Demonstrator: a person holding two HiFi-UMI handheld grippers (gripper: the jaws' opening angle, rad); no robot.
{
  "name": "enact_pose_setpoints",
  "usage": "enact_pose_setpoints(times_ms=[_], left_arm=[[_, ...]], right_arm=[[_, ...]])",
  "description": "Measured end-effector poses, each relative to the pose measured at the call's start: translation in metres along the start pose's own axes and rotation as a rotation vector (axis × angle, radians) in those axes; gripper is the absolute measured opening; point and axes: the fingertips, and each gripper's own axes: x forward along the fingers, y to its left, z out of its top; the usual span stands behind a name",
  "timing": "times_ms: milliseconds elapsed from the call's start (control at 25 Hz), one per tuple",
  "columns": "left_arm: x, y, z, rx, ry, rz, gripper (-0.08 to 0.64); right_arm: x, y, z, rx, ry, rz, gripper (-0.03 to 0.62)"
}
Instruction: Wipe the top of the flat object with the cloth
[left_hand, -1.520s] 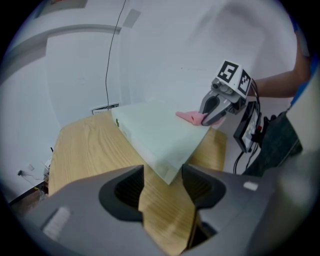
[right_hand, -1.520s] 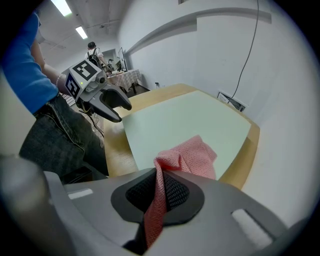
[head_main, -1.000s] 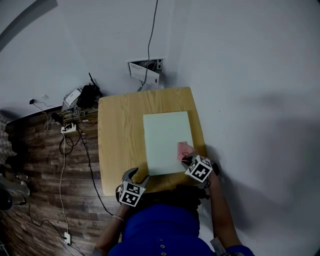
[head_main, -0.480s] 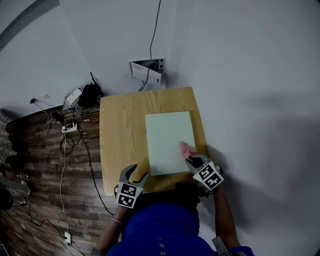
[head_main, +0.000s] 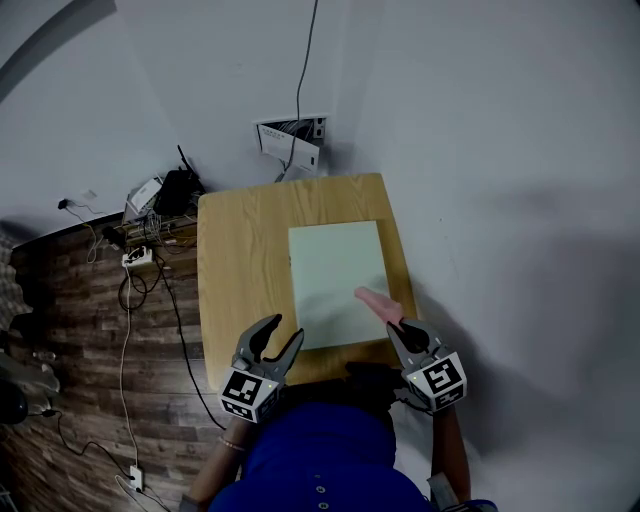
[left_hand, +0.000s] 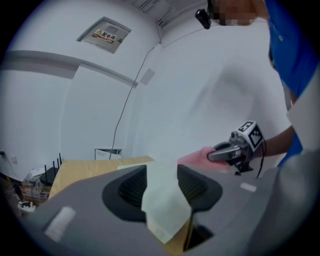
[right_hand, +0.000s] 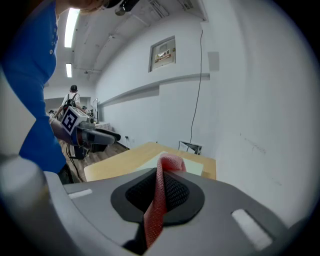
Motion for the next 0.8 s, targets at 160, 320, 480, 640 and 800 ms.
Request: enact_pose_setpoints(times_ms=[160,320,480,640,800], left_arm=[[-0.002,-0.015,0.023,0.027,-0.063,-0.047,0.11],[-0.001,-0.025,0.041,0.009,-0.119,-0.06,0.044],[-0.002,-0.035,0.062,-0.008,-0.164,-0.074,0.003],[-0.002,-0.042,0.087,-0.019,-0.19,-0.069,0.003],[-0.005,-0.049,0.124,-0.009,-0.275,-0.057,0.003]], right_arm=[[-0.01,0.011,0.027,0.013,-0.095,-0.021,0.014],[-0.015,0.02,0.048,-0.024,-0.162,-0.042,0.015],[-0.018,0.027,0.071,-0.051,-0.234,-0.053,0.015],[-0.021,0.031,0.103,-0.061,-0.324,-0.061,0.015],[-0.027,0.031,0.132,-0.066,-0.395,-0.078,0.014]])
